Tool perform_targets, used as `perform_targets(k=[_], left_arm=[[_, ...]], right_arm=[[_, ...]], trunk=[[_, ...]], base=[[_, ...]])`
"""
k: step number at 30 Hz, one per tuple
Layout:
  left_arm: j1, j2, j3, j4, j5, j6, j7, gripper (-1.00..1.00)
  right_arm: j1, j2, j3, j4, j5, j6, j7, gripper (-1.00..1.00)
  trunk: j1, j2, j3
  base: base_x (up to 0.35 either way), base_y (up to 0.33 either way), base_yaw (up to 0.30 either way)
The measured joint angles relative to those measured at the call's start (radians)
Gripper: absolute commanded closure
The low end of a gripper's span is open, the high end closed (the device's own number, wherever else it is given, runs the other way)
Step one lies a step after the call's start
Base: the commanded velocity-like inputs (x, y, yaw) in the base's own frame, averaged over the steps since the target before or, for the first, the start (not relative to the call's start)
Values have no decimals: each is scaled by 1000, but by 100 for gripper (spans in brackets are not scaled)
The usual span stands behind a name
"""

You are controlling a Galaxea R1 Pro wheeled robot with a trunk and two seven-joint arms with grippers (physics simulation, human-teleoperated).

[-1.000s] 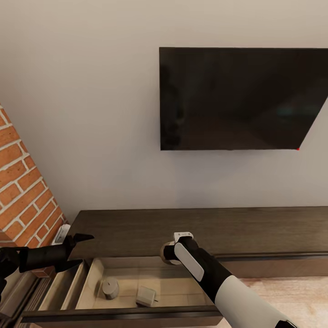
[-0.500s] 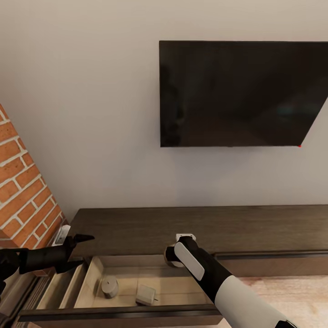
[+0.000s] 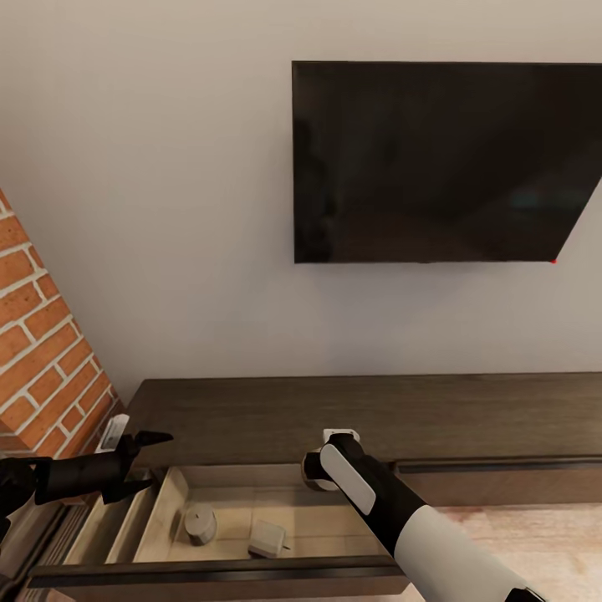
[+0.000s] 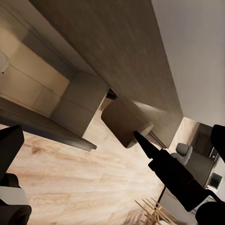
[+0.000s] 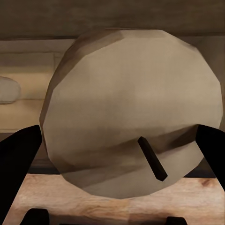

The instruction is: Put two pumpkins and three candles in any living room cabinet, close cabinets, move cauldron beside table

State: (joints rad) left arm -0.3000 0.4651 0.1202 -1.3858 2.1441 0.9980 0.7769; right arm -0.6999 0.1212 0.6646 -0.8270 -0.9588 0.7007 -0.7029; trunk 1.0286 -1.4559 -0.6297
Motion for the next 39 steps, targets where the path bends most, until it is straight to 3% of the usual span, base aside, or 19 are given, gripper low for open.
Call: perform_targets(k=[25,31,39], left_arm=[[0,1,-1,-8,31,0,0,-100],[17,1,-1,-50,84,0,0,-100],[27,1,-1,-79,133,0,0,-100]], right_arm=[[1,-1,3,-1,-4,5,6,100],[0,0,-1,1,-8,81,0,100],[1,0,-2,1,-9,93,-1,100]], trunk=[[96,-175,-78],[119,-217,-97],[150,-273,-122]], base=[[0,0,0],[0,0,0],[0,0,0]])
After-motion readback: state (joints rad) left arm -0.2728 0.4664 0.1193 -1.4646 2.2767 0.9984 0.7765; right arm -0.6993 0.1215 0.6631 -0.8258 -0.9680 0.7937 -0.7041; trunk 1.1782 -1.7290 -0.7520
